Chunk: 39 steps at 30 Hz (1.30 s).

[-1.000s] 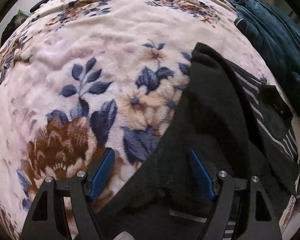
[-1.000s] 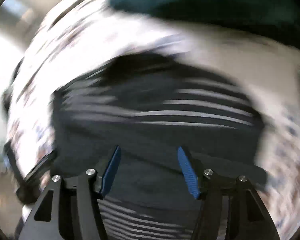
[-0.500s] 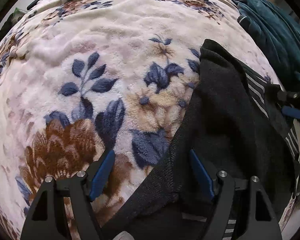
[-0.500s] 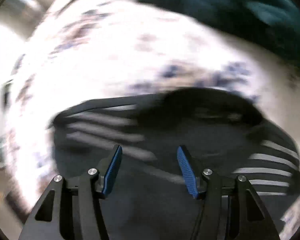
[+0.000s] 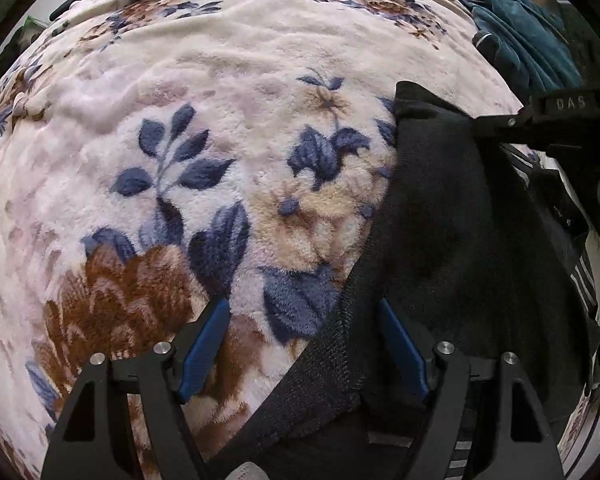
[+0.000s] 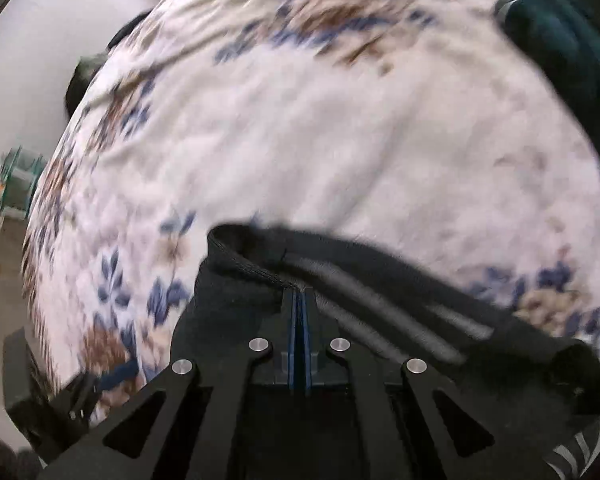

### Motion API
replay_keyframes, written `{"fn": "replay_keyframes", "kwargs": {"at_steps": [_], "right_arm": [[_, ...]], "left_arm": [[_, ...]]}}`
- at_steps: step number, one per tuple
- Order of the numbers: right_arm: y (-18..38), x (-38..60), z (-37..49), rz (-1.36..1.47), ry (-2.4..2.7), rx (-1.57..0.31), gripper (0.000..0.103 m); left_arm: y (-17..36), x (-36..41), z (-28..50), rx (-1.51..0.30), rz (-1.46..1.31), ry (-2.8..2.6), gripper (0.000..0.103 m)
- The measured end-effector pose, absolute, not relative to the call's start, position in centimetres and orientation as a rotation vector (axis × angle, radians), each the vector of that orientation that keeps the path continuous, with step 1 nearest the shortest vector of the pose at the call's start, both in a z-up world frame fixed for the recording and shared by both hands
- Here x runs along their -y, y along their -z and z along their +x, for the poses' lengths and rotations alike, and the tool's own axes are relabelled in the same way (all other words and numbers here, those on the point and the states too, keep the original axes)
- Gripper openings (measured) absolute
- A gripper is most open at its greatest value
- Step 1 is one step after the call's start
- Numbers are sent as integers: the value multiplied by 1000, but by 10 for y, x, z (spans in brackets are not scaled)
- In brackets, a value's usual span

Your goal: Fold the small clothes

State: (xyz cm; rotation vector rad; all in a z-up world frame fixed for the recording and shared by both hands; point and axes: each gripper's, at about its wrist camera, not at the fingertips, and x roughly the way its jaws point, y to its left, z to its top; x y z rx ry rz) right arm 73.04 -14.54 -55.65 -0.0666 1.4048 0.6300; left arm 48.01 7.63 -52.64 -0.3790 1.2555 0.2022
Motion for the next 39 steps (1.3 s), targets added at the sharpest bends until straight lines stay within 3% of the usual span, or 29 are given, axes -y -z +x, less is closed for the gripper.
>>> {"fn": "replay_keyframes", "kwargs": {"at_steps": [5,7,8,9,11,14,17,23,28,33,39], "right_arm": [[576,142,748,-44,-560,-1528,2],[575,144,751,-23,-524,-1551,12],[567,150,752,1,-527,-1532,21],[558,157,754,39,-529,-1514,40],[538,182,752,136,-494,-1494,60],[512,241,730,213,-364,-1464,60],[500,312,690,68,-56,-1463,60],[513,426,627,62,134,-1536,60],[530,423,614,-1,-56,-1592,60],[567,395,615,-350,-19,-1577,60],[527,488,640,49,265,-1412,60]], "left_arm": [[526,-76,475,-1254,-370,-196,75],[522,-77,477,-1262,-368,-193,75],[516,-78,479,-1256,-366,-196,75],[511,-78,481,-1246,-364,-197,75],[496,-77,492,-1214,-357,-174,75],[473,-67,517,-1169,-293,-102,75],[462,-52,535,-1149,-237,-55,75],[472,-18,562,-1171,-134,0,75],[488,-2,581,-1201,-81,-3,75],[503,6,589,-1230,-27,-40,75],[493,8,578,-1213,4,-42,75]]}}
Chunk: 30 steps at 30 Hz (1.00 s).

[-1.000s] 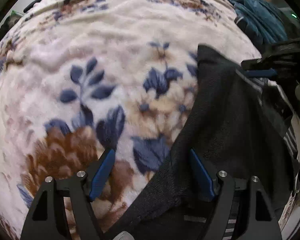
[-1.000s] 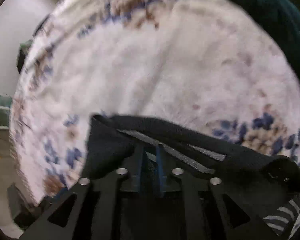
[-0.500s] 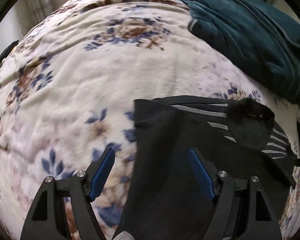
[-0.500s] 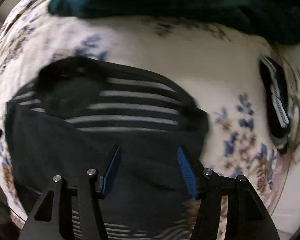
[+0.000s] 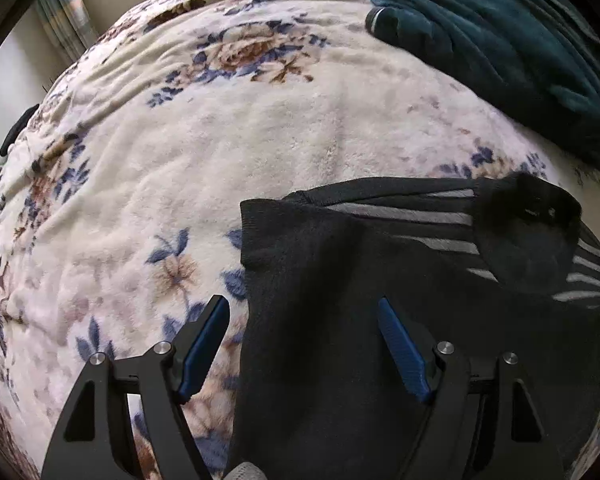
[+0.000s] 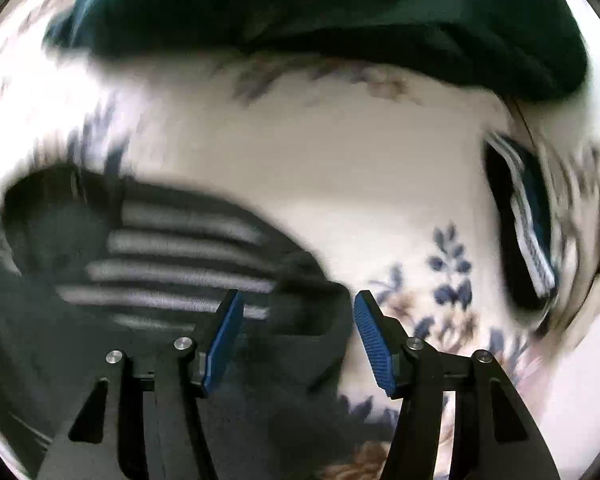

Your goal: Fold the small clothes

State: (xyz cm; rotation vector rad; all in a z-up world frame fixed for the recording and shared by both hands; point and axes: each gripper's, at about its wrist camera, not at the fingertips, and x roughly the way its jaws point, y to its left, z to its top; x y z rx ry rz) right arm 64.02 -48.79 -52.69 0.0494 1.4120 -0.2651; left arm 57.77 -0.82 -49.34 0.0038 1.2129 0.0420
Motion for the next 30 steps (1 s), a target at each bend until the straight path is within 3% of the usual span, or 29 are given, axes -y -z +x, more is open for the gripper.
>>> {"fn": "replay_keyframes", "kwargs": {"at_steps": [5,11,13,14,17,22,23,25,30], "right_arm": [[483,529,578,342,356,-1390,60],[526,524,498,801,363,-1438,60],[546,515,491,906,350,-1435,60],[554,507,490,953,334,-1424,60],[560,482,492,887,380,-1448,53],[560,447,495,838,363,-1484,51],[564,445,494,860,370,-1482,46],[572,445,490,908,413,-1471,8],[553,432,481,918,440,-1417,5]], "left_arm": [[482,10,545,-1223,-11,-32,75],[505,1,523,-1297,21,-76,75],[518,-7,521,-1316,23,-81,83],[523,-9,521,-1321,40,-96,93],[528,-14,522,-1315,47,-100,101],[527,-16,524,-1315,21,-116,101],[527,-18,523,-1314,21,-114,101],[526,-21,523,-1306,27,-110,101],[518,-38,526,-1284,42,-99,101]]}}
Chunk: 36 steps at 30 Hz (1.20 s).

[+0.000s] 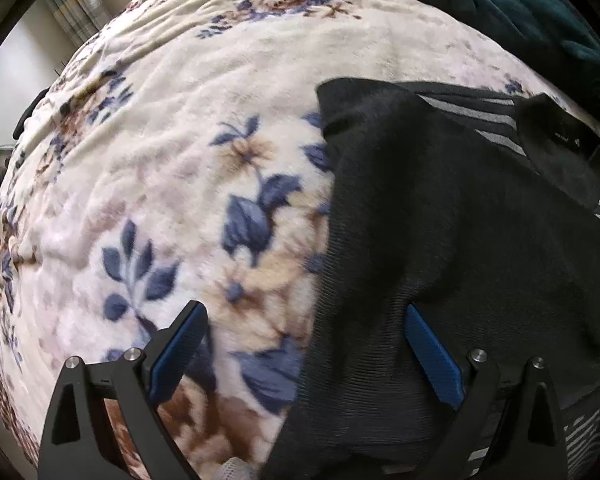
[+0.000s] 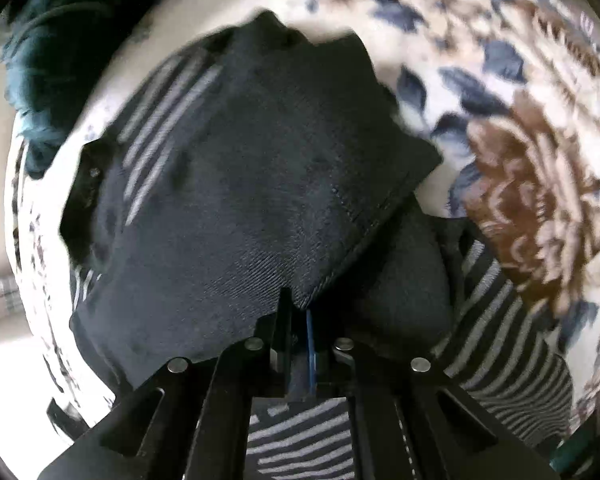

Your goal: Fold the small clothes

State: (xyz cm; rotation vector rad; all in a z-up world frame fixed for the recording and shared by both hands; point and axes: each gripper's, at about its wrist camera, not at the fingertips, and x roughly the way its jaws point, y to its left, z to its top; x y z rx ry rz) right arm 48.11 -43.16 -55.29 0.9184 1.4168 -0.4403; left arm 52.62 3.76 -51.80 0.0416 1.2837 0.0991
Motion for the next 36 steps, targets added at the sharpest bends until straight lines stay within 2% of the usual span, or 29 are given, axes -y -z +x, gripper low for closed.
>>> {"fn": "replay_keyframes", "kwargs": {"at_steps": [3,7,8,9,10,12,16,18,27,31,36], "right_arm": [[537,414,476,890,406,-1430,3],[552,396,473,789,351,-1568,4],[556,397,473,795,358,-1575,14],[557,395,473,782,370,-1582,29],[556,394,472,768,379,-1583,36],[542,400,463,787,379,-1523,60],[508,405,446,680,431,-1436,65],[497,408,442,624,443,-1416,103],[435,448,420,399,304,-1429,103],[435,478,419,395,216,-1421,103],[465,519,433,387,93,-1475,103]], "left_arm": [[514,-50,529,-1274,46,-101,101],[509,-60,529,-1280,12,-89,101],[506,-62,529,-1275,13,-85,101],[501,-64,527,-1268,19,-85,101],[496,-65,525,-1261,17,-82,101],[482,-63,516,-1233,4,-64,101],[460,-61,495,-1199,-18,-53,102],[451,-50,482,-1194,-36,-31,102],[424,66,401,-1226,-48,75,102],[418,121,357,-1251,-37,49,102],[429,206,289,-1362,-86,9,102]]}}
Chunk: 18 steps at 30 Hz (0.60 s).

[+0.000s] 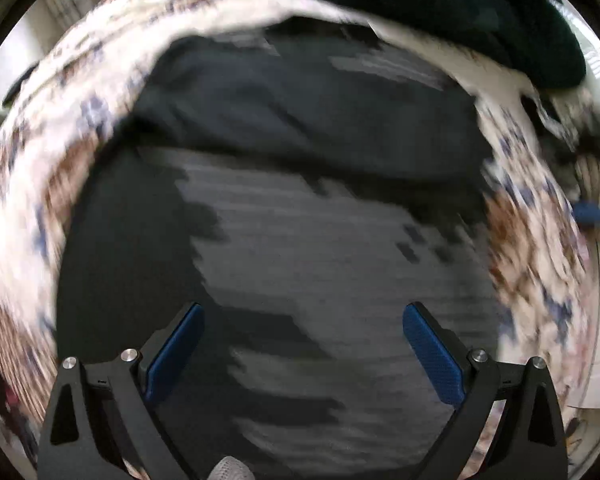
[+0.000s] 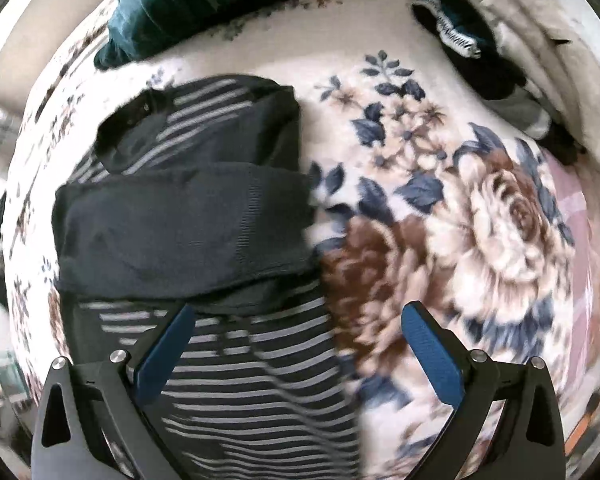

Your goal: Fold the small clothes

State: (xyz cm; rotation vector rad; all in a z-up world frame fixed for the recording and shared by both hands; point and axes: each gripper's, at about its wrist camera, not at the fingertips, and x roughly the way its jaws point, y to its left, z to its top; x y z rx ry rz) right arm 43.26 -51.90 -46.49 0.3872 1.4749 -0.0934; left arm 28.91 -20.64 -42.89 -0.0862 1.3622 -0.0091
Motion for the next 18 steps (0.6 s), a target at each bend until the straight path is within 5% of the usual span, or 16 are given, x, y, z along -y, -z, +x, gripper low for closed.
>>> {"fn": "replay_keyframes", "kwargs": {"at_steps": [10,18], "right_arm": [[519,580,471,458,-233,-1587,103],[573,567,534,472,-363,-1642,103]], "left_arm": [[497,368,185,-1594,-43,115,102],[499,343,204,-1507,-130,-46,101]]}}
